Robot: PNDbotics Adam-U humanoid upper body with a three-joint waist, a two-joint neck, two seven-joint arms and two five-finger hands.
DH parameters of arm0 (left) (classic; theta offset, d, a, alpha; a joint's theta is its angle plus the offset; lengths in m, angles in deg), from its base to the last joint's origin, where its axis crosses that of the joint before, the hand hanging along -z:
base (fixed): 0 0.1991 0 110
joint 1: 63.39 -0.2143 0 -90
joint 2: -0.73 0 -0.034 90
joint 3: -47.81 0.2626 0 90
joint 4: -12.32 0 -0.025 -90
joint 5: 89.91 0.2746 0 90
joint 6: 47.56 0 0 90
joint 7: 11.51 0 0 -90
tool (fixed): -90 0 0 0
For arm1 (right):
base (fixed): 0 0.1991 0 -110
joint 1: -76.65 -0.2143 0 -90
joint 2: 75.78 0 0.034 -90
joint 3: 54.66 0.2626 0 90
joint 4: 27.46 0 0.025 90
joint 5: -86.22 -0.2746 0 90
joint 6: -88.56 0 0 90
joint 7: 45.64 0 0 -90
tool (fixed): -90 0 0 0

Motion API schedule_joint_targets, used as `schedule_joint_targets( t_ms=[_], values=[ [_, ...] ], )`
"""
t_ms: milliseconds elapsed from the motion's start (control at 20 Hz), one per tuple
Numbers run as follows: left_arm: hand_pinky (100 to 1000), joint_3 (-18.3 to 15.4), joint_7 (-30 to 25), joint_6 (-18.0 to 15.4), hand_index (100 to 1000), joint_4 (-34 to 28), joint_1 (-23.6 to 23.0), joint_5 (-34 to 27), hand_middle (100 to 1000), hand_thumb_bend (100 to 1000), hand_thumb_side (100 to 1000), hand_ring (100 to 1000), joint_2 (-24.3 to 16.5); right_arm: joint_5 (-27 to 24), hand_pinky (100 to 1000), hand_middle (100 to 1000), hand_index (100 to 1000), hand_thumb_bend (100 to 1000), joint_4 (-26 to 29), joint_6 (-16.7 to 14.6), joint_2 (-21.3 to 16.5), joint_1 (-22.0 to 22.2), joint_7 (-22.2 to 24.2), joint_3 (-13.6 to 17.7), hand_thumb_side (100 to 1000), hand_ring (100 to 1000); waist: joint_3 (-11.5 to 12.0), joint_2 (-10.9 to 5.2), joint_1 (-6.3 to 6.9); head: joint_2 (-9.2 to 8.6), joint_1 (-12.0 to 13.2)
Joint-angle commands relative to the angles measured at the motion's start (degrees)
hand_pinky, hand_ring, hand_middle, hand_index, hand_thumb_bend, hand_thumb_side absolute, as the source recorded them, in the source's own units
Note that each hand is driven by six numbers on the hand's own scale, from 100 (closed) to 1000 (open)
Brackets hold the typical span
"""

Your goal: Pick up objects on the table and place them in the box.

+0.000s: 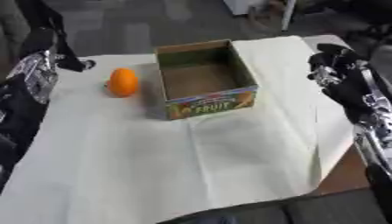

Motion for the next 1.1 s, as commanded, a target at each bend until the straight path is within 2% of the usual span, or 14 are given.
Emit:
schedule_joint_targets(
  t_ms=[50,400,650,1100],
  values=[
    [722,0.1,-2.1,-0.6,833,-2.1,1.5,1.6,766,728,314,807,-0.1,-0.1,631,644,806,159,0.6,-0.1,-0.5,-1.2,0.4,-0.1,304,777,-0.4,-0.47,-0.17,0.34,0.4],
    [731,0.4,-5.0,-1.4,836,-3.0,1.4,1.7,793,759,332,831,1.0,-0.1,631,645,806,158,0.7,0.0,-0.4,-1.7,0.7,-0.3,307,777,-1.7,0.26,-0.10,0.34,0.9],
    [722,0.7,-6.9,-1.7,825,-2.9,0.7,1.0,752,770,330,812,1.5,-0.1,631,645,806,157,0.7,0.0,-0.3,-1.8,0.8,-0.4,309,777,-2.2,0.63,-0.07,0.34,1.2],
    [719,1.0,-9.4,-1.9,818,-2.4,-0.8,2.0,765,762,301,810,1.9,-0.1,630,644,806,154,0.6,-0.1,-0.1,-2.0,0.9,-0.4,312,777,-2.6,1.19,-0.17,0.34,1.3]
  ],
)
